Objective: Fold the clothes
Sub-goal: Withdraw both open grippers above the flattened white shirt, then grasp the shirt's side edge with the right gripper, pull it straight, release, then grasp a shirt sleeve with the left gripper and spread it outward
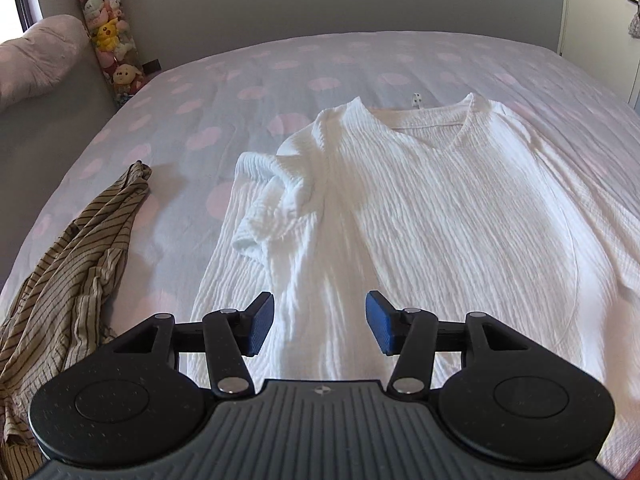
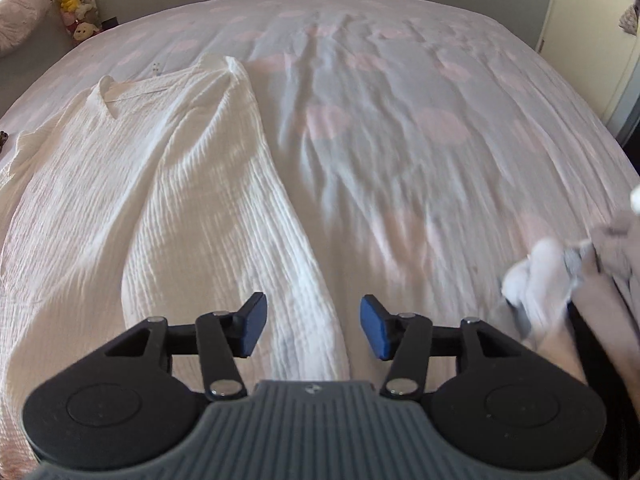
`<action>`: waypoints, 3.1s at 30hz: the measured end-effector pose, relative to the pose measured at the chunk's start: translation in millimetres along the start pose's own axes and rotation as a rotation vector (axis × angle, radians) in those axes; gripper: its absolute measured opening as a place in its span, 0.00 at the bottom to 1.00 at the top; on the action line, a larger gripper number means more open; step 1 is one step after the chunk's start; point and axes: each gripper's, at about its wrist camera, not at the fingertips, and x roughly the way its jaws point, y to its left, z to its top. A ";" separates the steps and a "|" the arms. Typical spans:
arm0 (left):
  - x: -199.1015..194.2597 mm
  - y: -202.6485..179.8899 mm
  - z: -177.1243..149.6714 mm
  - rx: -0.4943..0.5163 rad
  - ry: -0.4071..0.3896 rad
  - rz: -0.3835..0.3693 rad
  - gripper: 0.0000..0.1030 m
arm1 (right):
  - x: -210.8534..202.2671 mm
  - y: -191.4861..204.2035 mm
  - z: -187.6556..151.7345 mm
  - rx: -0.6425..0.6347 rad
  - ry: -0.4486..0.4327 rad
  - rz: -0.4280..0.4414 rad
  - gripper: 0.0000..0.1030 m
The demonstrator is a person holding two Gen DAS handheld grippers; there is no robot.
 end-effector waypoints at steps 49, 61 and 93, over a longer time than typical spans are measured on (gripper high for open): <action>49.3 72.4 -36.7 -0.292 0.061 -0.008 0.47 | 19.3 -47.1 107.7 0.017 0.120 -0.554 0.37; 29.4 84.8 -50.2 -0.338 0.051 0.032 0.47 | 1.9 66.7 44.8 0.052 -0.083 -0.184 0.39; 57.6 121.5 -80.1 -0.638 0.096 0.027 0.46 | 25.5 170.1 -22.7 0.130 -0.250 0.446 0.49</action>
